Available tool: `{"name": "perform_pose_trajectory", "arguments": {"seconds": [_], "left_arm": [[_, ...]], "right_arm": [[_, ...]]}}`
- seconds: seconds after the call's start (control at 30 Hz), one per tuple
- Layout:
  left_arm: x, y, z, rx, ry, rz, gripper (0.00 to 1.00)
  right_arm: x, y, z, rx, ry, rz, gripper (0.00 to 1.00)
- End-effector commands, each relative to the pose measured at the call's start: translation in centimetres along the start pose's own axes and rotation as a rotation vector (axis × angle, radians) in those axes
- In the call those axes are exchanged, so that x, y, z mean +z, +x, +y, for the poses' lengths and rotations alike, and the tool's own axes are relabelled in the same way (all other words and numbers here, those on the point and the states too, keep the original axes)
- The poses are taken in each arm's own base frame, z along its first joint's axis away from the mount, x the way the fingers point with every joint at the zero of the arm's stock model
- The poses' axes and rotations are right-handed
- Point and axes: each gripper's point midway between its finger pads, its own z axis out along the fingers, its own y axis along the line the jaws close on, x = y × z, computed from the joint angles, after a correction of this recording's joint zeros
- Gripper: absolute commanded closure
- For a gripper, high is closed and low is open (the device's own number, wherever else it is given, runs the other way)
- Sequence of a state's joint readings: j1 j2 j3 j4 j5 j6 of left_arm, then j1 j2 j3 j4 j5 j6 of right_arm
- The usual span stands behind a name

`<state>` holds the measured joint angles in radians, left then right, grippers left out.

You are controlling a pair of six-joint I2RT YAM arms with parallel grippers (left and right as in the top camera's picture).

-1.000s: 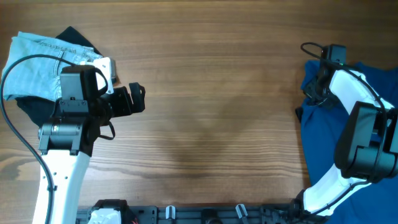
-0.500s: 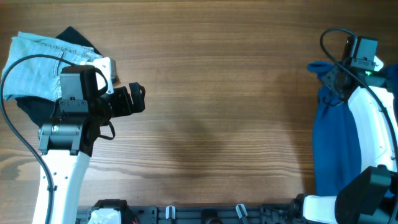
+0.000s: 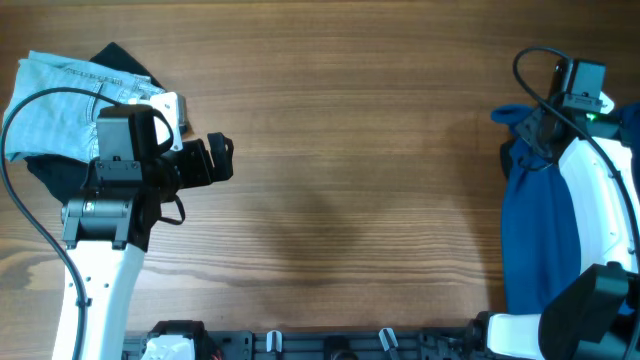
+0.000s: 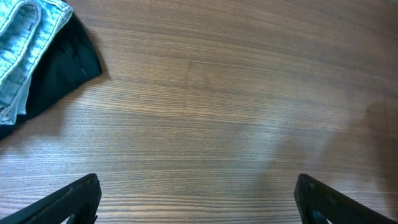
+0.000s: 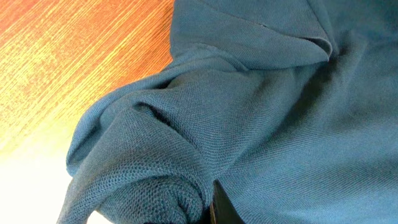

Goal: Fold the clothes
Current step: 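Reach the right gripper to the teal shirt and grasp it, then drag the teal shirt with the right gripper toward the table center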

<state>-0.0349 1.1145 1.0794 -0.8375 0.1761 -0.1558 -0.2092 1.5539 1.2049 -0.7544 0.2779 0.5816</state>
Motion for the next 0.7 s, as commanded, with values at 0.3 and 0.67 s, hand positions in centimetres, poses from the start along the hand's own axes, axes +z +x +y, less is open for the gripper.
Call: {"name": "perform_pose_trajectory", "arguments": {"seconds": [0.3, 0.67], "left_arm": [[-0.5, -1.1, -0.5, 0.002, 0.011, -0.038, 0.00], [-0.5, -1.4, -0.6, 0.004, 0.013, -0.047, 0.00]], "right_arm": [[3.4, 2.7, 4.0, -0.358, -0.182, 0.105, 0.96], [3.2, 4.1, 4.1, -0.302, -0.204, 0.171, 0.96]]}}
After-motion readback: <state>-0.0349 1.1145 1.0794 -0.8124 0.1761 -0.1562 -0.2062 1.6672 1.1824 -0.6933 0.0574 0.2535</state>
